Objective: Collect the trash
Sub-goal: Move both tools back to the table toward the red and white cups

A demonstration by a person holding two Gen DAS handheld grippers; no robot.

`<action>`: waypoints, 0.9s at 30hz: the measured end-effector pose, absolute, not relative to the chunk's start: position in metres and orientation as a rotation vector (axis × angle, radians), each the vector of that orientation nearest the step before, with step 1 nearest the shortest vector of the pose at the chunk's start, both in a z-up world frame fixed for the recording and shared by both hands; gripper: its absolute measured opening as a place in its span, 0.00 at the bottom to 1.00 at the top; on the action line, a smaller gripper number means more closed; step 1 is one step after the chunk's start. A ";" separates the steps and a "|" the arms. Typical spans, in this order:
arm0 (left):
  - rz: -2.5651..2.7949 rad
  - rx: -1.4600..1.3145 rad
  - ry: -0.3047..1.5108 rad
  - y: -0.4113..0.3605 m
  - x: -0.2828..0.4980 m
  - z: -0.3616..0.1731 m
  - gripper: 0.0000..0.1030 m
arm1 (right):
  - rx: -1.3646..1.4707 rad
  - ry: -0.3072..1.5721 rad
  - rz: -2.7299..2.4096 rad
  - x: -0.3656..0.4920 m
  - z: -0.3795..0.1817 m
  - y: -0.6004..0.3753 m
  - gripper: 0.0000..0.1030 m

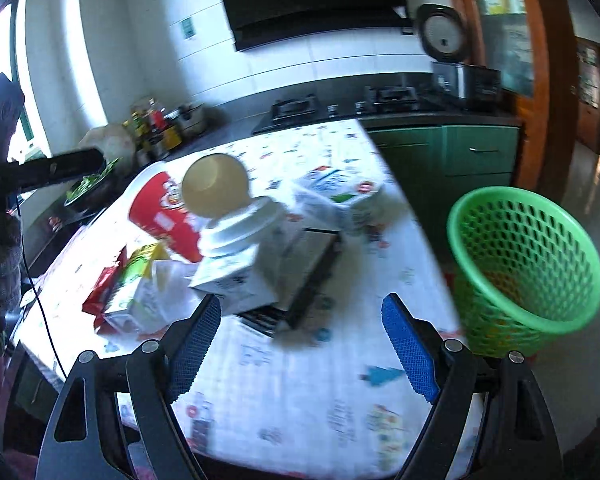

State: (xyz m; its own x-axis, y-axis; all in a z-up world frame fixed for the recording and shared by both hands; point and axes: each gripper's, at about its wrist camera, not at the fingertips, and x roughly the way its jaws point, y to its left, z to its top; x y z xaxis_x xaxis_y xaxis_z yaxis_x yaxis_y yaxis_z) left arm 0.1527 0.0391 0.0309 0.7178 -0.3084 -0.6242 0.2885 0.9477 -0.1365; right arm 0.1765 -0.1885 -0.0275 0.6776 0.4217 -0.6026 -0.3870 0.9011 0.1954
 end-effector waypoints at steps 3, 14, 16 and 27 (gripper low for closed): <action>-0.288 -0.048 0.709 0.065 0.143 0.021 0.63 | 0.030 0.690 0.484 0.183 -0.023 -0.171 0.77; -0.189 -0.115 0.769 0.119 0.127 -0.014 0.64 | -0.070 0.686 0.655 0.236 0.021 -0.110 0.77; -0.189 -0.124 0.775 0.123 0.126 -0.017 0.64 | -0.116 0.686 0.673 0.249 0.030 -0.098 0.77; -0.210 -0.147 0.803 0.120 0.135 -0.031 0.65 | -0.280 0.826 0.797 0.324 0.027 -0.046 0.77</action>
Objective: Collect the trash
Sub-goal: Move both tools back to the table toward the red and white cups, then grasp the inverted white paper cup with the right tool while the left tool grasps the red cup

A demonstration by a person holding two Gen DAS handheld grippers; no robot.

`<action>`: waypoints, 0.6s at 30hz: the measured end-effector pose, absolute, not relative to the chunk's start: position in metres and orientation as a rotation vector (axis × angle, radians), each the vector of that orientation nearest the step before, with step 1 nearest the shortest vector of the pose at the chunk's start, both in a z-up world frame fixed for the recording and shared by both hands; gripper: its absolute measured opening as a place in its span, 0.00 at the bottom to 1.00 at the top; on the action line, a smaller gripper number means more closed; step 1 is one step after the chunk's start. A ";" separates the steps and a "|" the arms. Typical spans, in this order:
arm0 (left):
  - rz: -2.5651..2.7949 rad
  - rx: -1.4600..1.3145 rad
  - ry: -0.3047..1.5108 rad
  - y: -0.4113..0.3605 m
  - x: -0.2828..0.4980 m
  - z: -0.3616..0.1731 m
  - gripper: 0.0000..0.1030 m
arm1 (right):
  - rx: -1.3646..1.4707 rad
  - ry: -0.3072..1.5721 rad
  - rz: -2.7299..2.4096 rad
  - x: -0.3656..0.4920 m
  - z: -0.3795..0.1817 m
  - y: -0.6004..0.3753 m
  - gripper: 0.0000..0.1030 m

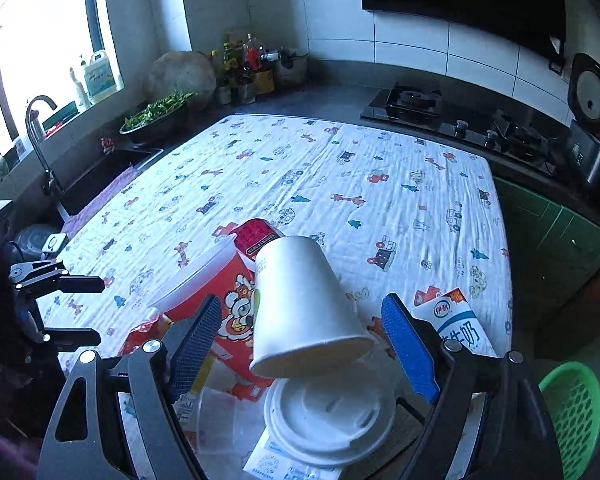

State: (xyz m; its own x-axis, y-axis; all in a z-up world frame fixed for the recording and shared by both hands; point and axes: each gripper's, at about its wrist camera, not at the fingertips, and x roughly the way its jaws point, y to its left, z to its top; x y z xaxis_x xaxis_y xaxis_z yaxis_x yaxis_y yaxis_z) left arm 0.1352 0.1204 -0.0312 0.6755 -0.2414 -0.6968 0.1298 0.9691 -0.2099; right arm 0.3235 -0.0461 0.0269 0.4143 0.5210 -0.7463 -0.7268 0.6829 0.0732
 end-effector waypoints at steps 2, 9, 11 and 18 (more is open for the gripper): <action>-0.221 -0.146 0.796 0.119 0.139 -0.030 0.65 | -0.307 0.851 0.808 0.330 0.022 -0.042 0.77; -0.301 -0.047 0.751 0.098 0.154 -0.019 0.65 | -0.289 0.946 0.882 0.346 0.012 -0.039 0.77; -0.330 -0.032 0.745 0.092 0.161 -0.016 0.65 | -0.287 0.962 0.892 0.350 0.010 -0.039 0.77; -0.399 0.000 0.748 0.081 0.180 -0.015 0.65 | -0.284 1.014 0.937 0.353 0.003 -0.036 0.72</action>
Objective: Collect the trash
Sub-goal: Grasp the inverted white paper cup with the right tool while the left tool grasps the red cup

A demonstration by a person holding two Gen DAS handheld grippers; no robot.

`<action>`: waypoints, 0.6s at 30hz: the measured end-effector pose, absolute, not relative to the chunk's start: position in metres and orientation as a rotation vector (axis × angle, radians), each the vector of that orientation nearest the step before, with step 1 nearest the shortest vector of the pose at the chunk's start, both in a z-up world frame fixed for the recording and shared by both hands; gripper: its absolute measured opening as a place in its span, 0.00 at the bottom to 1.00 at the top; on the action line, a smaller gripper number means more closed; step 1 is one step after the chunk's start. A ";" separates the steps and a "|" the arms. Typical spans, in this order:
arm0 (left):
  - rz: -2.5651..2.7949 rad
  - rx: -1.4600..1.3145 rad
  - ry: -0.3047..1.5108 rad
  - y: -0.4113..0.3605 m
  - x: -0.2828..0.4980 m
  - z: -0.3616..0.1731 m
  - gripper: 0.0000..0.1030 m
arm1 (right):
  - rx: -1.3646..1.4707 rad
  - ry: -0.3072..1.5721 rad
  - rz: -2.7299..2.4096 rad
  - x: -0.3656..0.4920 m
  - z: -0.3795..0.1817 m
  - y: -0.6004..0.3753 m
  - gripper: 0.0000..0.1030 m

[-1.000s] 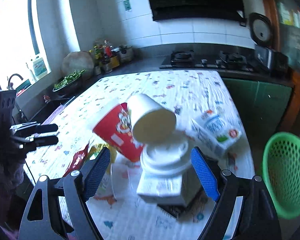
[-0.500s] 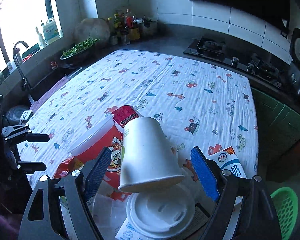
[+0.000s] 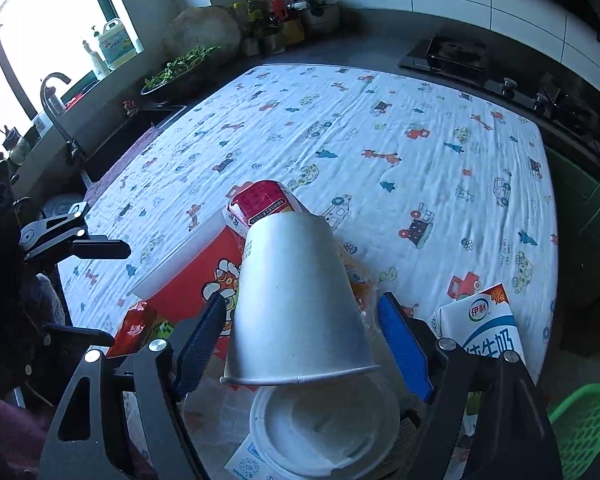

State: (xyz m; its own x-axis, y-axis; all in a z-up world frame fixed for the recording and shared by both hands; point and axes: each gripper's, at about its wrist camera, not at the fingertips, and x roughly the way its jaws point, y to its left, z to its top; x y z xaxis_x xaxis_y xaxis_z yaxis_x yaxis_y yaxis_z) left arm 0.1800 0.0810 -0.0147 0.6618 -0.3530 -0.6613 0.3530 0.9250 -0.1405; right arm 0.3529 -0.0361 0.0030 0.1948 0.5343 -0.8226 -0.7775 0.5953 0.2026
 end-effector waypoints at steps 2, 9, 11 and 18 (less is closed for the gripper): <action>-0.406 0.015 0.750 0.078 0.185 -0.015 0.65 | -0.275 1.032 0.946 0.354 0.000 -0.035 0.63; -0.434 0.054 0.765 0.068 0.203 -0.020 0.63 | -0.223 0.998 0.933 0.352 0.007 -0.044 0.62; -0.439 0.063 0.773 0.065 0.208 -0.022 0.58 | -0.189 0.984 0.927 0.351 0.012 -0.050 0.62; -0.469 0.094 0.804 0.053 0.223 -0.029 0.36 | -0.082 0.919 0.887 0.333 0.028 -0.082 0.62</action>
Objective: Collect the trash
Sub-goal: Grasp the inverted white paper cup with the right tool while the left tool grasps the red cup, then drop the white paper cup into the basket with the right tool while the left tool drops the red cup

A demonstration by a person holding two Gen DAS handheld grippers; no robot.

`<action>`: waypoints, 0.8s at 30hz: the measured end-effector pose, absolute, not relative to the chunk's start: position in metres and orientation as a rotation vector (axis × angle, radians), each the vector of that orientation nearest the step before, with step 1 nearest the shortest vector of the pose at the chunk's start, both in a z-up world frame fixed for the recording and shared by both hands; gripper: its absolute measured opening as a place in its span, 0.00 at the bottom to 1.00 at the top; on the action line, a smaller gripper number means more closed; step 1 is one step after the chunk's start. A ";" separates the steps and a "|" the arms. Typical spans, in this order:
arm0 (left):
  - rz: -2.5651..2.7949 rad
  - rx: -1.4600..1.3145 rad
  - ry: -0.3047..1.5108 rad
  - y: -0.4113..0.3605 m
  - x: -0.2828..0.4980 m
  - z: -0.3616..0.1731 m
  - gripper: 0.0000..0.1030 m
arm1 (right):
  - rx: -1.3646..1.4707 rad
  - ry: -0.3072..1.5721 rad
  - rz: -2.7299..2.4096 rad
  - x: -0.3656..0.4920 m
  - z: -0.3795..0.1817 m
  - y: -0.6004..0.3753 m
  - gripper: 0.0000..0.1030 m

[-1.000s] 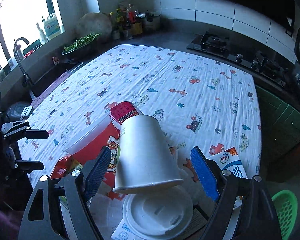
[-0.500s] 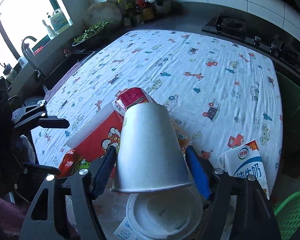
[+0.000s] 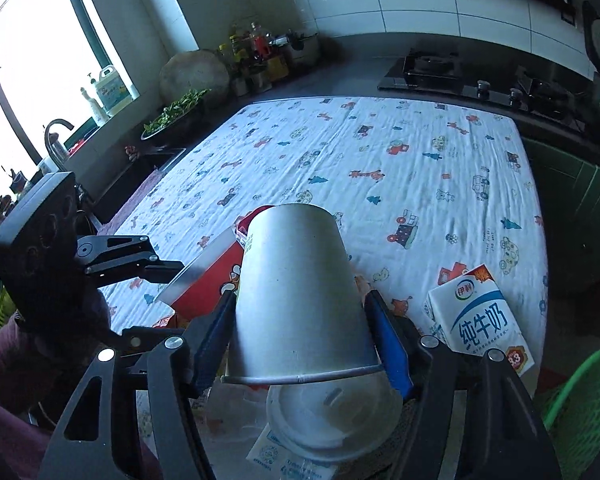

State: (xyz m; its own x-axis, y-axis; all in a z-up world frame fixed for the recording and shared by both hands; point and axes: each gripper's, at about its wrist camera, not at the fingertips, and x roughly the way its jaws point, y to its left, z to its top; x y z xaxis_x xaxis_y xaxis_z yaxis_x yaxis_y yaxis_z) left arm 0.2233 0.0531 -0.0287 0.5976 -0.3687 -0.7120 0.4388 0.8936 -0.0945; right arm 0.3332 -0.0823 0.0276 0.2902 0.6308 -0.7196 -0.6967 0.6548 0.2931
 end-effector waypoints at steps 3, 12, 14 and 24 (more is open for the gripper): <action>-0.477 0.097 0.796 0.050 0.223 -0.028 0.22 | -0.032 0.889 0.856 0.323 0.033 -0.102 0.62; -0.445 0.153 0.694 0.039 0.198 -0.001 0.06 | 0.096 0.813 0.758 0.293 0.036 -0.165 0.62; -0.434 0.144 0.669 0.042 0.192 0.011 0.06 | 0.116 0.800 0.711 0.288 0.036 -0.182 0.62; -0.544 0.073 0.588 0.003 0.194 0.062 0.06 | 0.208 0.774 0.431 0.285 0.026 -0.282 0.62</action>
